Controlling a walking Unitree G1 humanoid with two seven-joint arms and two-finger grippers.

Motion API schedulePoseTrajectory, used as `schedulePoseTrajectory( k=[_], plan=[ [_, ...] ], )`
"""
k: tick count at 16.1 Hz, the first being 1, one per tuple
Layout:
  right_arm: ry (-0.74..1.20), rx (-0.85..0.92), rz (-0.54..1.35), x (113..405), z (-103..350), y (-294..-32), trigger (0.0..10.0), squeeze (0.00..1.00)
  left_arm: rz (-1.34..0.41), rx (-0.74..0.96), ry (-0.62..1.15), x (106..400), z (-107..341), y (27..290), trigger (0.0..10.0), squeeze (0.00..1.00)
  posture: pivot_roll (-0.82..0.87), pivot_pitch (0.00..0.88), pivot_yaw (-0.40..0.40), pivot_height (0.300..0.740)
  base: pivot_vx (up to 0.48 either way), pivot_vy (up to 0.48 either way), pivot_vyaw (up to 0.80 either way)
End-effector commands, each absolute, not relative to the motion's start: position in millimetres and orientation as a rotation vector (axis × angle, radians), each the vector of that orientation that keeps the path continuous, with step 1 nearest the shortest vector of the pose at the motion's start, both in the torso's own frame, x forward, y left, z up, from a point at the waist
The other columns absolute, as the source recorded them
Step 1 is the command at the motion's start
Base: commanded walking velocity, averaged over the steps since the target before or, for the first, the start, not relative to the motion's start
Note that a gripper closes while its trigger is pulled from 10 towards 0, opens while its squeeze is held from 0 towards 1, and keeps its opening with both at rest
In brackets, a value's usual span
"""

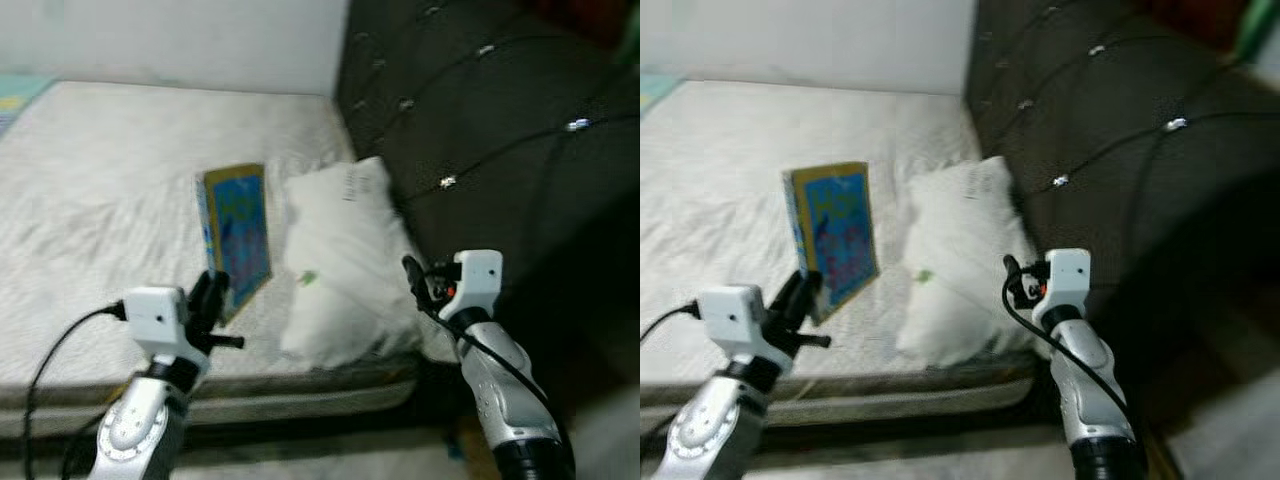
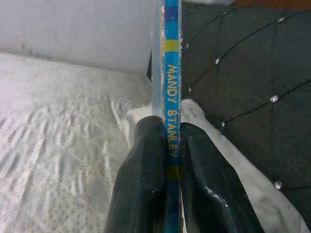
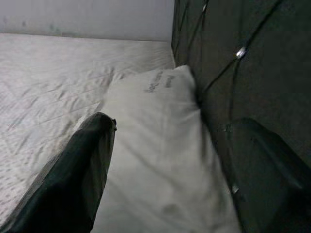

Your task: Clean up the room

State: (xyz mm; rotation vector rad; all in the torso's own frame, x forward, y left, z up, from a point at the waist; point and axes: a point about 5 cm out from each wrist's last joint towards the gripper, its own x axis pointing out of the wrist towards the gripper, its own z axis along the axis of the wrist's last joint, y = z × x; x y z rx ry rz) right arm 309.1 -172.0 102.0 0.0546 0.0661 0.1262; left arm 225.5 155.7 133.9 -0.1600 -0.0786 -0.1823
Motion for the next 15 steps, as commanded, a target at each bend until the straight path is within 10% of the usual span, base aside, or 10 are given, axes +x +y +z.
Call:
schedulePoseTrajectory(
  k=[1,15],
  plan=[
    [0.053,0.053,0.126,310.6,104.8,-173.3,10.0,0.0,-0.192,-0.165,-0.126,225.0,142.6,152.7,10.0,0.0,0.03,0.066,-0.104,0.74,0.0,0.0,0.0],
    [0.048,0.018,0.153,308.1,104.2,-170.5,10.0,0.0,-0.158,-0.173,-0.114,226.2,140.2,151.7,10.0,0.0,0.03,0.078,-0.105,0.74,0.0,0.0,0.27]
  ],
)
